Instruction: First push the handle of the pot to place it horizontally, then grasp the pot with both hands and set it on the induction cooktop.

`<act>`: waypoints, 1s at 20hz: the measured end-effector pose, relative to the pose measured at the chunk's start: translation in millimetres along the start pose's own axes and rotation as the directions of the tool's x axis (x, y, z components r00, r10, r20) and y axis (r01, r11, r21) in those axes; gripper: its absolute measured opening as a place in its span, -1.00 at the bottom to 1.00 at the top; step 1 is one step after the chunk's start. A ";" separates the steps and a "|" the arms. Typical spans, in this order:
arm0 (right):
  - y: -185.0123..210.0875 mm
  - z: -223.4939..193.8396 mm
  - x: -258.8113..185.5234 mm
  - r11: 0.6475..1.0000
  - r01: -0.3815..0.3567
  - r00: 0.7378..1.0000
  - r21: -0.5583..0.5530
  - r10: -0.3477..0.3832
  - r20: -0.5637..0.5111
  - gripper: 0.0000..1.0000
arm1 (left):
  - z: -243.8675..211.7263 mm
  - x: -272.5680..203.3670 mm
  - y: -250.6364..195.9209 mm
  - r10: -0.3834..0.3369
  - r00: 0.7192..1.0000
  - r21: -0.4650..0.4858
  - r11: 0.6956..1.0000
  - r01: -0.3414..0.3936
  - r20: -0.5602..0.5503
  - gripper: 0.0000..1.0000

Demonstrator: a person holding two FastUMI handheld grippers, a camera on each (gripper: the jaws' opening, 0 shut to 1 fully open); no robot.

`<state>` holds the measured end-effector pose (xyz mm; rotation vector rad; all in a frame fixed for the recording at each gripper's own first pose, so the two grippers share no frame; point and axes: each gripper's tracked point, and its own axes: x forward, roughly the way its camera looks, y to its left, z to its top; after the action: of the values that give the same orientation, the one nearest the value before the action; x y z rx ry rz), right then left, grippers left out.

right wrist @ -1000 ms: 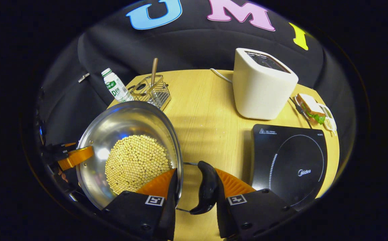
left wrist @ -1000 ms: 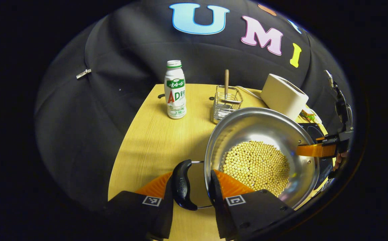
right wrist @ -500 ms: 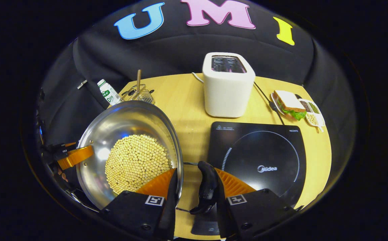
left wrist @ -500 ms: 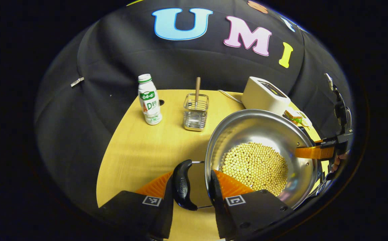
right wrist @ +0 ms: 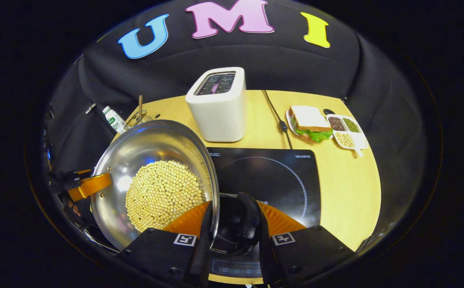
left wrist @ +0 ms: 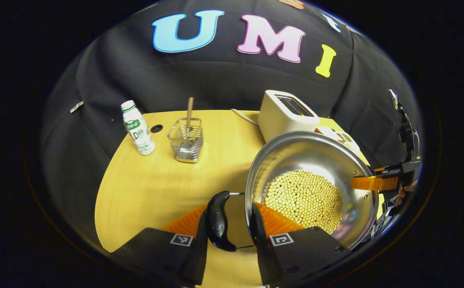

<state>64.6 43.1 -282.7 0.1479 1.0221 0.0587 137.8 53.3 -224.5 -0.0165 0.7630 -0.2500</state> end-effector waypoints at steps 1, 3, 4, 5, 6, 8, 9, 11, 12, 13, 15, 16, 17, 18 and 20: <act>-14.7 1.3 -0.9 1.000 0.006 1.000 0.006 -0.006 0.000 0.07 | 2.0 4.8 -12.6 -0.006 1.000 0.004 1.000 0.006 -0.002 0.11; -37.7 1.1 -3.9 1.000 0.014 1.000 0.015 -0.014 -0.003 0.07 | 5.2 14.1 -36.3 -0.017 1.000 0.012 1.000 0.017 -0.010 0.10; -51.2 0.5 -2.2 1.000 0.018 1.000 0.018 -0.018 -0.005 0.07 | 6.9 20.0 -47.9 -0.021 1.000 0.016 1.000 0.021 -0.013 0.11; -63.5 0.7 -1.5 1.000 0.022 1.000 0.020 -0.022 -0.007 0.07 | 6.9 24.9 -58.9 -0.025 1.000 0.019 0.999 0.026 -0.016 0.11; -74.5 1.6 -0.6 0.999 0.026 1.000 0.023 -0.026 -0.007 0.07 | 7.0 29.2 -68.6 -0.030 0.999 0.019 0.999 0.030 -0.018 0.11; -95.2 2.1 1.5 0.999 0.034 0.999 0.024 -0.034 -0.009 0.07 | 7.0 39.1 -88.5 -0.038 0.999 0.018 0.999 0.039 -0.024 0.09; -104.5 1.9 3.1 0.999 0.038 0.999 0.027 -0.038 -0.011 0.07 | 6.4 44.0 -96.5 -0.041 0.999 0.019 0.999 0.042 -0.027 0.09; -120.5 0.3 6.9 0.999 0.043 0.999 0.029 -0.042 -0.014 0.07 | 5.3 53.3 -110.8 -0.045 0.998 0.018 0.999 0.045 -0.032 0.09; -127.4 -0.4 9.1 0.999 0.044 0.999 0.031 -0.044 -0.017 0.07 | 4.1 57.6 -117.1 -0.046 0.998 0.017 0.999 0.046 -0.035 0.09; -133.5 -2.1 11.1 0.998 0.046 0.999 0.034 -0.045 -0.022 0.07 | 3.3 62.0 -122.1 -0.047 0.998 0.018 0.999 0.047 -0.039 0.09; -143.7 -4.5 14.9 0.998 0.048 0.999 0.039 -0.047 -0.028 0.07 | 1.1 69.6 -131.0 -0.045 0.998 0.022 0.999 0.046 -0.043 0.10; -147.1 -5.5 16.9 0.998 0.047 0.998 0.041 -0.046 -0.030 0.07 | 1.0 71.9 -134.3 -0.045 0.998 0.023 0.999 0.046 -0.042 0.10; -149.9 -6.4 18.3 0.998 0.046 0.999 0.042 -0.045 -0.031 0.07 | -0.8 74.1 -135.8 -0.043 0.998 0.022 0.999 0.044 -0.042 0.09; -152.4 -7.2 19.8 0.998 0.046 0.998 0.043 -0.045 -0.032 0.07 | -1.2 76.7 -136.8 -0.043 0.998 0.022 0.999 0.043 -0.042 0.09; -154.7 -7.1 22.7 0.998 0.047 0.998 0.043 -0.046 -0.030 0.07 | -2.8 81.3 -139.2 -0.040 0.998 0.021 0.999 0.041 -0.040 0.09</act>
<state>67.2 -106.4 -328.8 0.1628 1.0555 -0.0039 162.0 -100.2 -267.3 -0.0065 0.8003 -0.2982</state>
